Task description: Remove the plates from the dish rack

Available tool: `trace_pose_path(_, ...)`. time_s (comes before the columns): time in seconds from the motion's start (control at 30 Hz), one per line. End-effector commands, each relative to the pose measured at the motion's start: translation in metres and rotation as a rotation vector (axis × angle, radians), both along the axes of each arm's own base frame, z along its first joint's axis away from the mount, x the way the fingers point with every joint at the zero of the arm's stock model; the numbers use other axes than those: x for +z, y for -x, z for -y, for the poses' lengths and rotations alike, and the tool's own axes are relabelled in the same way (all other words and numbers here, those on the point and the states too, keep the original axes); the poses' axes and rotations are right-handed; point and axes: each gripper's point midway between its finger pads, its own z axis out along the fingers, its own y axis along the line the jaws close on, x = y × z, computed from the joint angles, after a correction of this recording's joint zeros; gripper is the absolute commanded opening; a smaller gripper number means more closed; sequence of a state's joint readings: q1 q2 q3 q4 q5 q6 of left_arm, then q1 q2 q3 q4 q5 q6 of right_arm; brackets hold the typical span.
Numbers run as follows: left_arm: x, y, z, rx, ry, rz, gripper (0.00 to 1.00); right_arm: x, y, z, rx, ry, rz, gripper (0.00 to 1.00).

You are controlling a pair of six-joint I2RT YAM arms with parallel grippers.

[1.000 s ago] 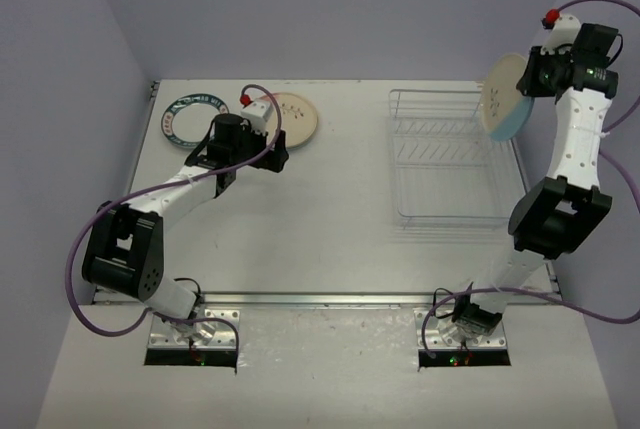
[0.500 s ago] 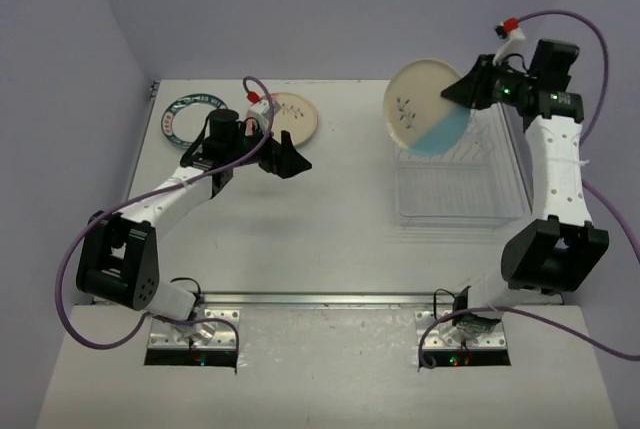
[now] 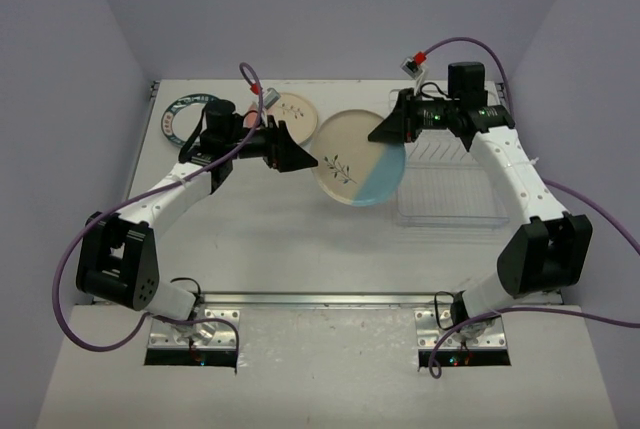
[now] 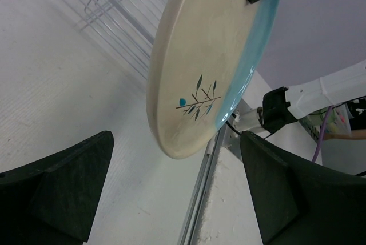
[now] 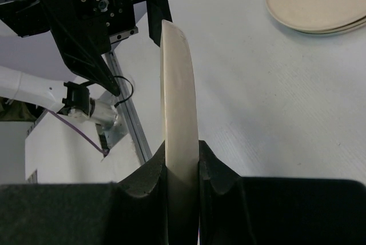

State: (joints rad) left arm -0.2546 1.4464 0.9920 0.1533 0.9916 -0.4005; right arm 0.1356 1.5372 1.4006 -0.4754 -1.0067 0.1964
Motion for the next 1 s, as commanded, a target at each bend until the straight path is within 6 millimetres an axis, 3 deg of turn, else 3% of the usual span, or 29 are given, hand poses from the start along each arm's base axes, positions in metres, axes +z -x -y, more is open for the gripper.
trace_pose_path(0.0, 0.017, 0.004, 0.004, -0.038, 0.033, 0.051, 0.88, 0.066, 0.010, -0.014, 0.096, -0.098, 0.182, 0.00)
trace_pose_path(0.17, 0.028, 0.009, 0.008, -0.071, 0.094, 0.036, 0.82, 0.071, 0.010, -0.019, 0.115, -0.104, 0.192, 0.00)
trace_pose_path(0.33, 0.040, 0.001, 0.013, -0.047, 0.198, -0.053, 0.77, 0.074, 0.009, -0.032, 0.130, -0.125, 0.175, 0.00)
trace_pose_path(0.43, 0.046, 0.000, 0.014, -0.044, 0.247, -0.074, 0.66, 0.079, 0.006, -0.040, 0.134, -0.145, 0.160, 0.00)
trace_pose_path(0.53, 0.046, 0.000, 0.014, -0.048, 0.251, -0.085, 0.28, 0.081, 0.000, -0.043, 0.123, -0.160, 0.136, 0.00)
trace_pose_path(0.63, 0.046, -0.002, 0.009, -0.027, 0.256, -0.092, 0.02, 0.080, -0.004, -0.044, 0.112, -0.157, 0.130, 0.00)
trace_pose_path(0.7, 0.045, -0.004, 0.002, 0.002, 0.273, -0.118, 0.00, 0.075, -0.009, -0.043, 0.088, -0.143, 0.112, 0.12)
trace_pose_path(0.77, 0.043, -0.009, -0.004, 0.029, 0.284, -0.143, 0.00, 0.067, -0.016, -0.039, 0.040, -0.119, 0.085, 0.39)
trace_pose_path(0.8, 0.042, -0.015, -0.010, 0.051, 0.287, -0.145, 0.00, 0.065, -0.019, -0.037, 0.020, -0.113, 0.075, 0.44)
trace_pose_path(0.9, 0.037, -0.044, -0.041, 0.163, 0.308, -0.184, 0.00, 0.049, -0.041, -0.013, -0.132, -0.088, -0.020, 0.83)
trace_pose_path(0.97, 0.035, -0.064, -0.058, 0.233, 0.331, -0.214, 0.00, 0.044, -0.051, 0.006, -0.212, -0.085, -0.052, 0.95)
